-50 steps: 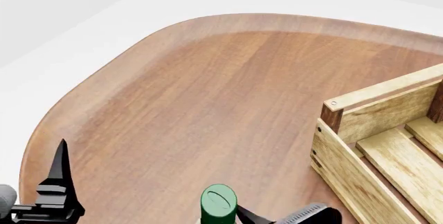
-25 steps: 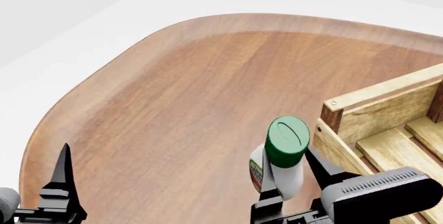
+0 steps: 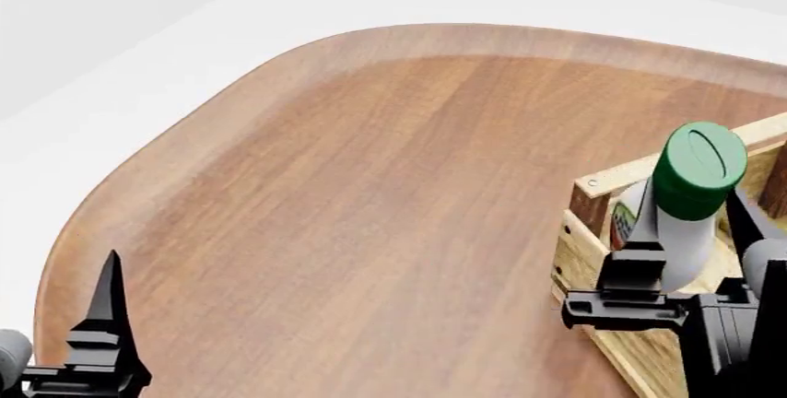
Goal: Pick up the salad dressing and put it in the tray.
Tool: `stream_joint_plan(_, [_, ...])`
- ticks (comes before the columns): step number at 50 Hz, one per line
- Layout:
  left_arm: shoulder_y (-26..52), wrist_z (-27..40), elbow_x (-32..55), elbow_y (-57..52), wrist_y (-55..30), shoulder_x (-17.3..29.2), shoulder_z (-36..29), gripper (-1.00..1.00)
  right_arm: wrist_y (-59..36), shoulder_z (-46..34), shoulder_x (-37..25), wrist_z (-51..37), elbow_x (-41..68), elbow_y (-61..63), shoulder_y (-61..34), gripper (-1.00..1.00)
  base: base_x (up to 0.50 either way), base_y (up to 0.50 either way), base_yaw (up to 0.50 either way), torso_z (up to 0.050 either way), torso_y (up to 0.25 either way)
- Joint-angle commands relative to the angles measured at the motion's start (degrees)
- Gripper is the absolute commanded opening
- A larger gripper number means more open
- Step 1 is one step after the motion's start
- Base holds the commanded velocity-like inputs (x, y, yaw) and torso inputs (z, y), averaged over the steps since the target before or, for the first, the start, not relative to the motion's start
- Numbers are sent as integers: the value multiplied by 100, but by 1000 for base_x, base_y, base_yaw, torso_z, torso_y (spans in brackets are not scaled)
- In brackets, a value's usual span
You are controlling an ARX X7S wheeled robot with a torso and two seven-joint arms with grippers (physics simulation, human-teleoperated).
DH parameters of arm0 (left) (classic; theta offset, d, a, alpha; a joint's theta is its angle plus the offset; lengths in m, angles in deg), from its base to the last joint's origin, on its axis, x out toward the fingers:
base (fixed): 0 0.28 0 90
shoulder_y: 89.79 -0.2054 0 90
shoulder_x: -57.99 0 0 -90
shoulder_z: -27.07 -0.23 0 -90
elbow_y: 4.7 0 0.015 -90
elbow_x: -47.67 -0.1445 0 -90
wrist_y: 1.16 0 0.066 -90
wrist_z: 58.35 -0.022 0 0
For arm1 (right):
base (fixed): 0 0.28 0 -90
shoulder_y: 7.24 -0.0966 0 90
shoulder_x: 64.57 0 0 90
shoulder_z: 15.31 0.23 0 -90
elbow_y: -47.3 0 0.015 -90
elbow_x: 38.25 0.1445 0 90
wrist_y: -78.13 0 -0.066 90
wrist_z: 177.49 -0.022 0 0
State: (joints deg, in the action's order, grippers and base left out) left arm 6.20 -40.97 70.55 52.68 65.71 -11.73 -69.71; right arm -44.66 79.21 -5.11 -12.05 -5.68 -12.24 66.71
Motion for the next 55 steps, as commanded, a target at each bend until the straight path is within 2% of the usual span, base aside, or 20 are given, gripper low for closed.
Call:
stream_joint_plan(1, [39, 33, 1, -31, -20, 35, -10, 100, -135, 305, -108, -216, -194, -433, -391, -100, 0, 0, 0, 0, 0])
stream_joint_plan(13, [50, 58, 58, 20, 13, 32, 35, 100, -313, 372, -300, -409, -424, -1105, -873, -100, 0, 0, 0, 0, 0])
stream_joint_plan(37, [30, 109, 35, 22, 51, 71, -7, 100, 77, 433, -449, -544, -969, -2673, -1403, -100, 0, 0, 0, 0, 1])
stream_joint_plan(55, [13, 152, -6, 11, 68, 106, -61, 100, 1148, 365, -259, -376, -1383, -4607, -1675, -100, 0, 0, 0, 0, 1])
